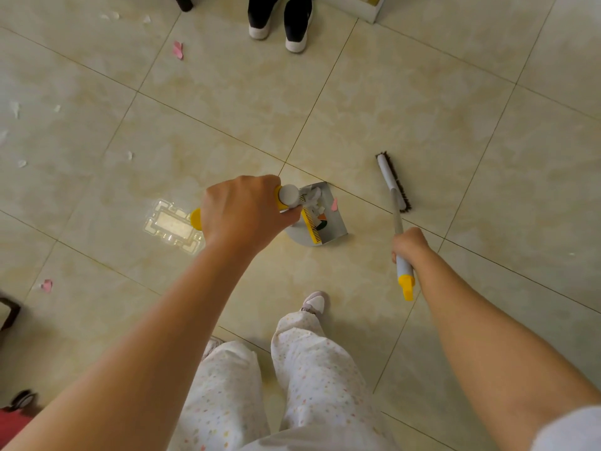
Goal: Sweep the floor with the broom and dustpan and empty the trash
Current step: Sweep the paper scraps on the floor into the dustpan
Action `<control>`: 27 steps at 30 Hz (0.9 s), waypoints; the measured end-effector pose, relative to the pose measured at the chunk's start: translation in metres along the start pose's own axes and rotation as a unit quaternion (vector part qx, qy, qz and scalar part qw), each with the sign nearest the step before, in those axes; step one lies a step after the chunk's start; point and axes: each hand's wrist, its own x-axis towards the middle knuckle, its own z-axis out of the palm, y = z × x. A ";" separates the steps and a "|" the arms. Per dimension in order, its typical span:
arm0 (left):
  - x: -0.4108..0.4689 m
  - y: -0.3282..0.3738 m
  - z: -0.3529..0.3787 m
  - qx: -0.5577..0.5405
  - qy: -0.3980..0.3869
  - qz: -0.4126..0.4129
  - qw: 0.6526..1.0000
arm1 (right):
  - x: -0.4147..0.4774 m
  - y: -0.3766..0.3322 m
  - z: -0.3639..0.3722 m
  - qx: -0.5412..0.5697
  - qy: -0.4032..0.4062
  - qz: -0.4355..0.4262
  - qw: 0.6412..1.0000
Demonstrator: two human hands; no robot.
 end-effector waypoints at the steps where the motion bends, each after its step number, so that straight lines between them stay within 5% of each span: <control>1: 0.001 0.000 0.000 -0.001 0.001 0.000 1.000 | -0.001 -0.001 0.004 0.003 -0.013 0.005 1.000; 9: 0.003 0.002 0.001 -0.008 -0.002 -0.012 1.000 | -0.051 0.020 0.024 0.197 -0.106 0.066 0.973; 13: -0.001 -0.003 0.000 -0.015 0.004 -0.014 1.000 | -0.086 0.045 0.013 0.228 -0.163 0.019 0.960; 19: -0.018 -0.017 0.004 -0.022 0.005 -0.032 0.999 | -0.097 0.066 0.016 0.166 -0.117 -0.042 0.978; 27: -0.016 -0.013 0.005 -0.026 0.002 -0.037 0.999 | -0.057 0.042 0.051 0.042 -0.074 -0.021 0.996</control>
